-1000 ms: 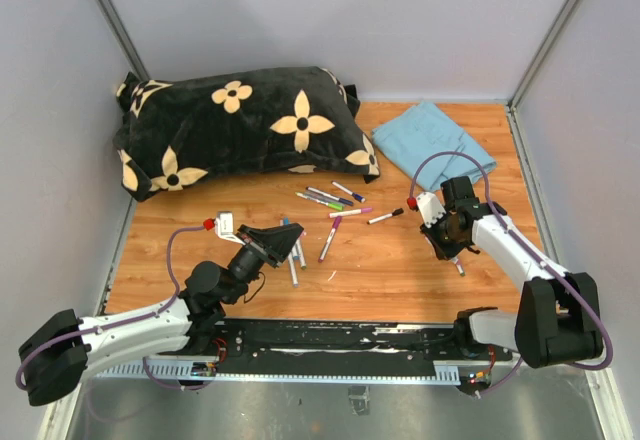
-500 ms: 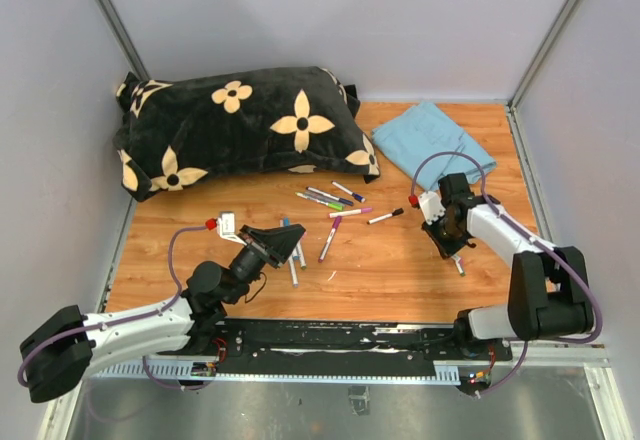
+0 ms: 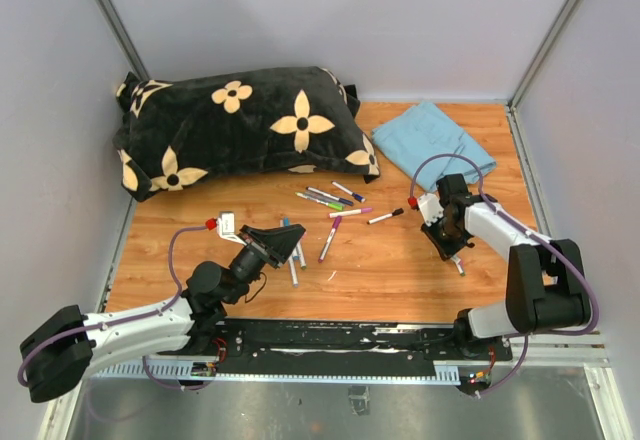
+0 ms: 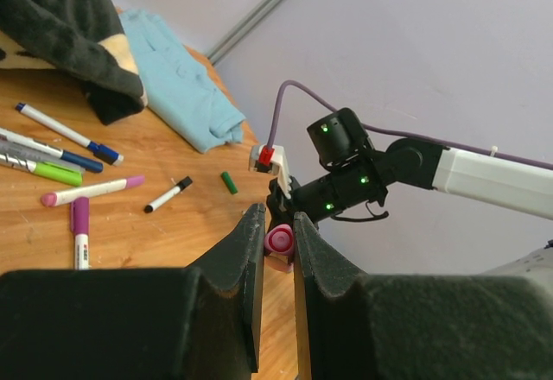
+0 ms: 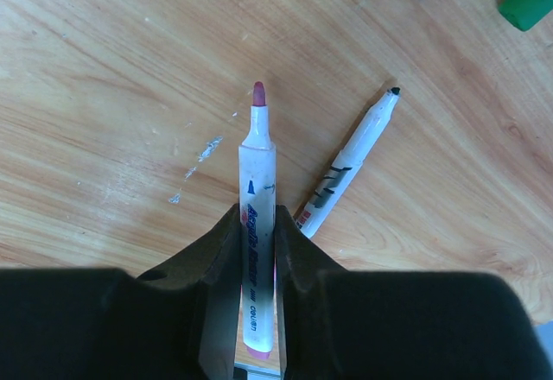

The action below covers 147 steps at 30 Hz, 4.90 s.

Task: Open the pen caps
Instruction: Place the pen at the center of the board, then place the pen cap at the center of the board.

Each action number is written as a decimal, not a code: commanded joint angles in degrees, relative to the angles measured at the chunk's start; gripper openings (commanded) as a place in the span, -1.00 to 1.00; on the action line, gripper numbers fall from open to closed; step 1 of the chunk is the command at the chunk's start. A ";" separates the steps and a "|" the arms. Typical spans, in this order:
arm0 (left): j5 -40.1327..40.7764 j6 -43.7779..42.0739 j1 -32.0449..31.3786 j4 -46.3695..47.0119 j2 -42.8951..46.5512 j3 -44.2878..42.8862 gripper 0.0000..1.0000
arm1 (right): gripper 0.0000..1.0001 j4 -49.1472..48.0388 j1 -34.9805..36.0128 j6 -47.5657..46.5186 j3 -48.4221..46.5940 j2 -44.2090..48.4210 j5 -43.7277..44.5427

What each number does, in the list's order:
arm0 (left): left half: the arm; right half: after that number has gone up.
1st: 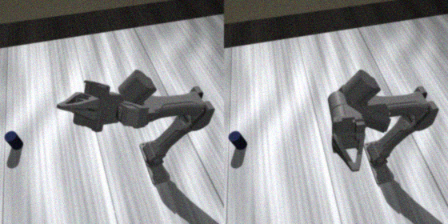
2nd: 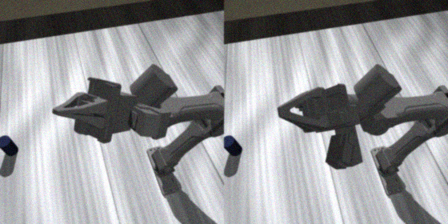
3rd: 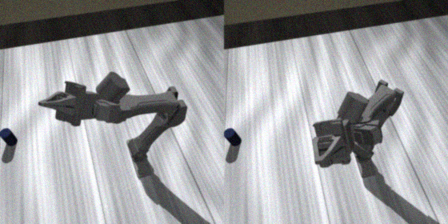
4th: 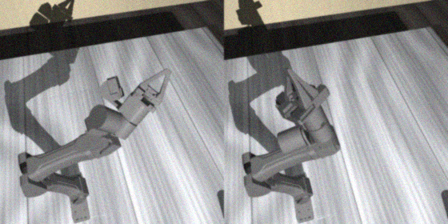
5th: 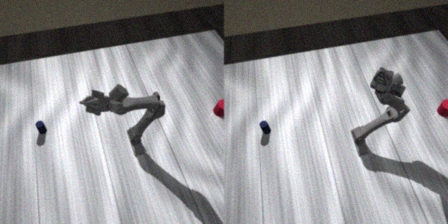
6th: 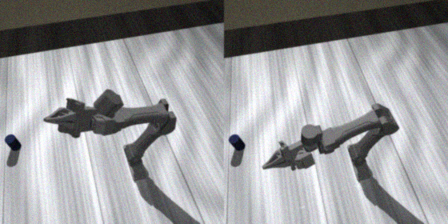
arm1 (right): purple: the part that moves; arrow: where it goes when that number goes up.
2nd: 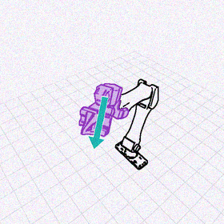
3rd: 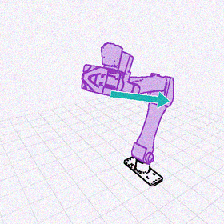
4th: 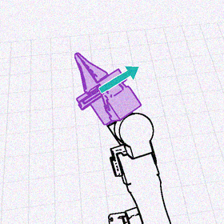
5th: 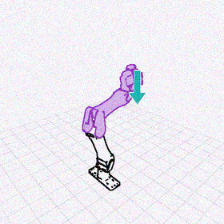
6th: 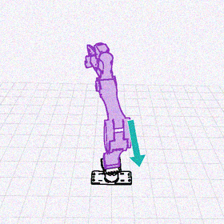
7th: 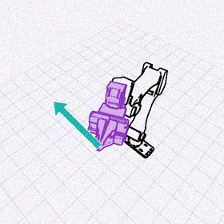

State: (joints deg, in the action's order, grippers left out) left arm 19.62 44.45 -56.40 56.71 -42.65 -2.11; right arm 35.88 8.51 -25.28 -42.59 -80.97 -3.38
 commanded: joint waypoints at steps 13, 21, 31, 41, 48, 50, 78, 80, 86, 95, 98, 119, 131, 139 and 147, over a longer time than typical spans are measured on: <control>-0.46 0.38 0.24 2.16 -0.48 0.35 -0.99 | -0.54 1.54 -0.74 0.58 -2.03 -1.29 -0.31; -0.59 0.30 0.24 2.18 -0.48 0.24 -0.99 | -0.53 1.57 -0.71 0.49 -2.12 -1.47 -0.58; -0.98 0.51 0.24 2.18 -0.87 0.00 -0.99 | -0.51 1.89 -0.69 0.50 -2.42 -0.62 -1.02; -1.51 0.78 0.24 2.71 -1.82 -0.27 -0.99 | -0.48 1.88 -0.69 0.37 -2.64 0.69 -1.44; -1.77 0.77 0.24 2.62 -2.09 -0.60 -0.99 | -0.45 1.88 -0.69 0.15 -2.76 1.76 -1.54; -1.89 0.86 0.24 2.70 -2.36 -0.76 -1.00 | -0.44 1.89 -0.69 0.08 -2.88 2.22 -1.63; -8.92 5.28 -2.03 6.64 -27.12 -12.65 -1.00 | -0.23 2.44 -0.98 -1.33 -3.32 14.03 -7.09; -8.35 5.05 -3.19 6.57 -30.44 -15.00 -0.99 | -0.23 3.46 -1.86 -0.96 -4.27 15.61 -10.62; -9.40 5.39 -5.97 6.78 -40.44 -21.54 -1.00 | -0.22 7.77 -8.26 0.44 -11.31 18.99 -23.88; -9.74 5.55 -7.95 9.23 -47.07 -24.14 -0.99 | -0.21 6.81 -15.20 2.56 -11.01 21.81 -36.18; -9.99 5.39 -8.22 9.21 -48.14 -25.18 -1.00 | -0.21 7.03 -16.07 2.17 -10.38 21.98 -36.51; -6.24 4.62 -9.14 -10.19 -57.88 -41.80 -0.99 | -0.10 2.90 -23.12 8.58 -9.39 20.71 -25.93; 0.05 5.82 -9.05 -62.93 -86.84 -92.66 -0.99 | -0.06 1.00 -25.49 11.21 -8.48 22.64 -23.14; 2.67 5.16 -7.94 -69.53 -95.68 -105.88 -0.99 | -0.06 1.05 -26.20 11.20 -8.24 23.40 -24.63; 1.21 4.35 -6.87 -70.47 -99.02 -109.57 -0.92 | -0.06 1.04 -26.27 10.87 -7.95 23.53 -25.57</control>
State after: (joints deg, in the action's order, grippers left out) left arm 20.32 49.54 -63.79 -11.22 -139.22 -110.08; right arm 37.28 -16.88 -14.90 -51.29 -58.35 -27.83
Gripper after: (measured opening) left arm 0.186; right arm 0.469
